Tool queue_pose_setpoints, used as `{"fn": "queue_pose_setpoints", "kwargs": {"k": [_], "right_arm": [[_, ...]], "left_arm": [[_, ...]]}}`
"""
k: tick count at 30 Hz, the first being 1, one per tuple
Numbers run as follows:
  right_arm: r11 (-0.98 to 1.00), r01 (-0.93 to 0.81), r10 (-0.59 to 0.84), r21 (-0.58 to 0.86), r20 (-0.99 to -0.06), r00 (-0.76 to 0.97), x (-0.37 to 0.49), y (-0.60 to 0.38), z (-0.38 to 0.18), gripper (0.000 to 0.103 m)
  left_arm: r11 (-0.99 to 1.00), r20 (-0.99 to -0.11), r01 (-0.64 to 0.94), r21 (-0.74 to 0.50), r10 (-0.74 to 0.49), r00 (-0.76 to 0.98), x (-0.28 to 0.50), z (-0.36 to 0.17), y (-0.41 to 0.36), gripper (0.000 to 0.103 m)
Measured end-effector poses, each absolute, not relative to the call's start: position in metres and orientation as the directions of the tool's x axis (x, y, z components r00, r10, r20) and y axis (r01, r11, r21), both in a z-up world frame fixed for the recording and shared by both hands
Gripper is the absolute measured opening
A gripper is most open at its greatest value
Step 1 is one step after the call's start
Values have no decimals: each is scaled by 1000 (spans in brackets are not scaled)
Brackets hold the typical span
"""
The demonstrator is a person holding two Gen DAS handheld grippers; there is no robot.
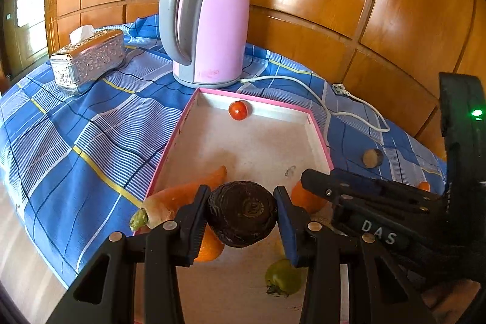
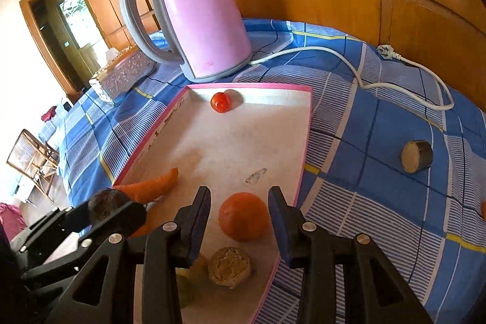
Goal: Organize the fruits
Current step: 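Open both grippers to release the mandarin and dark slice into the tray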
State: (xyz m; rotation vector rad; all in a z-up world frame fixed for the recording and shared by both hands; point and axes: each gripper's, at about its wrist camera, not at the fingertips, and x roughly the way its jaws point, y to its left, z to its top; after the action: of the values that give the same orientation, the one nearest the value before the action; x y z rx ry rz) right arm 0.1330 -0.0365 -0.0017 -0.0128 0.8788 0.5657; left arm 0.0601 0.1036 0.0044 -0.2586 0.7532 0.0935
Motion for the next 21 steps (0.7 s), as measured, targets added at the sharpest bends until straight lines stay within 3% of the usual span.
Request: {"fn": "queue_pose_setpoints", "kwargs": {"k": [21], "right_arm": [[898,-397,409,188,-688,600,102,-71,10,40]], "left_arm": [[970,-692,-163,-183,-9,721,58,8,89,44]]}}
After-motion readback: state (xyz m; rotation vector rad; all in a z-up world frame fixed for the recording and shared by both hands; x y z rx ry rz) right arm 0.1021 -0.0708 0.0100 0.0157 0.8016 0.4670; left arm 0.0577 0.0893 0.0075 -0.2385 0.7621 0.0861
